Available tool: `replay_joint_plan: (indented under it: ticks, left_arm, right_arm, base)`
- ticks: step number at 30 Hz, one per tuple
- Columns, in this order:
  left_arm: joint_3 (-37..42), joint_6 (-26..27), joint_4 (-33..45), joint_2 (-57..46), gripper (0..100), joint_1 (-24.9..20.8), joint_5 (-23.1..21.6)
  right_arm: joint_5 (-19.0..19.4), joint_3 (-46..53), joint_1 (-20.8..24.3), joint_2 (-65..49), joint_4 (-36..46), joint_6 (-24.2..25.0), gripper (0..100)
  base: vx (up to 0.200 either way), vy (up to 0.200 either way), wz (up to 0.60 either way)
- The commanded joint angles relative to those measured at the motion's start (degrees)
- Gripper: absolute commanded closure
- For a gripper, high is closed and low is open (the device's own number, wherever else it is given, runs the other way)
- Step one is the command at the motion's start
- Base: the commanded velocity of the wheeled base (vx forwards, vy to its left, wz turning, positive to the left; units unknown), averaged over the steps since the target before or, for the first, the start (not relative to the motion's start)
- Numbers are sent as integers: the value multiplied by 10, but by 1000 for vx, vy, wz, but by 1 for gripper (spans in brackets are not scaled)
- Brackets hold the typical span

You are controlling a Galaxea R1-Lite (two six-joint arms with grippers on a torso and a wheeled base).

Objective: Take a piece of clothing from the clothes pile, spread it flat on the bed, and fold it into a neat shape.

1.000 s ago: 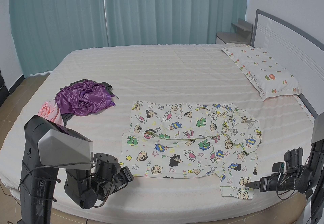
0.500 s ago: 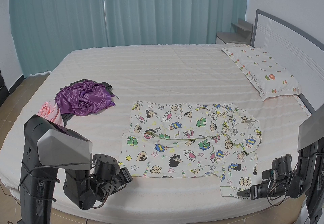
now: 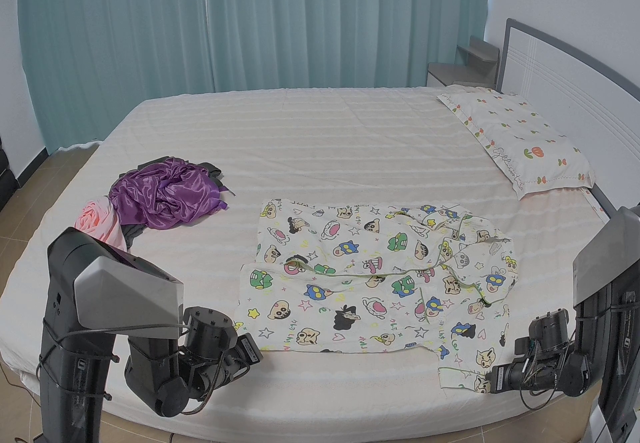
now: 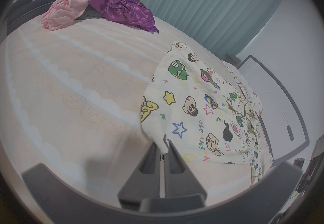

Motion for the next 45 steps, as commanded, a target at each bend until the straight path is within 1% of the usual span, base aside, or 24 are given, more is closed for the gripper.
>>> replay_joint_plan:
  ticks: [1, 3, 6, 7, 9, 10, 11, 12, 13, 20, 23, 25, 29, 32, 37, 45]
  left_arm:
    - [4, 1, 0, -3, 100, -1, 0]
    - [8, 3, -1, -4, 100, -3, 0]
    - [30, 4, -22, -20, 100, -8, -1]
    - [32, 4, -22, -21, 100, -8, -2]
    - [49, 13, -27, -33, 100, -8, -2]
    - [51, 15, -27, -33, 100, -8, -2]
    - [64, 27, -28, -36, 100, -8, -2]
    - [64, 27, -28, -36, 100, -8, -2]
    - [78, 33, -29, -40, 100, -8, -2]
    - [90, 33, -29, -40, 100, -18, -2]
    - [107, 34, -29, -45, 100, -26, -3]
    - [115, 36, -28, -46, 100, -32, -3]
    - [145, 65, -28, -50, 100, -40, -3]
    - [163, 75, -28, -50, 100, -53, -4]
    - [196, 94, -27, -49, 100, -73, -11]
    - [210, 98, -25, -44, 100, -78, -13]
  right_arm:
    - [-2, 10, -21, -13, 11, -3, 100]
    - [0, 10, -29, -35, 22, -3, 100]
    - [7, 10, -35, -97, 90, -12, 100]
    - [7, 10, -35, -99, 93, -13, 100]
    - [21, 10, -37, -137, 153, -32, 100]
    - [21, 10, -37, -138, 156, -33, 100]
    - [24, 10, -42, -157, 188, -49, 100]
    - [24, 10, -42, -157, 188, -49, 100]
    - [25, 10, -50, -172, 211, -66, 100]
    - [25, 10, -76, -185, 231, -95, 100]
    - [25, 10, -92, -207, 270, -132, 100]
    - [26, 10, -93, -216, 295, -146, 100]
    - [25, 10, -95, -229, 332, -168, 100]
    - [25, 10, -101, -232, 349, -184, 100]
    - [25, 10, -106, -233, 367, -197, 100]
    - [21, 10, -107, -232, 381, -207, 100]
  base:
    - [0, 0, 0]
    - [0, 0, 0]
    - [0, 0, 0]
    - [0, 0, 0]
    - [0, 0, 0]
    - [0, 0, 0]
    - [0, 0, 0]
    - [0, 0, 0]
    - [0, 0, 0]
    - [0, 0, 0]
    - [0, 0, 0]
    - [0, 0, 0]
    - [0, 0, 0]
    - [0, 0, 0]
    - [0, 0, 0]
    - [0, 0, 0]
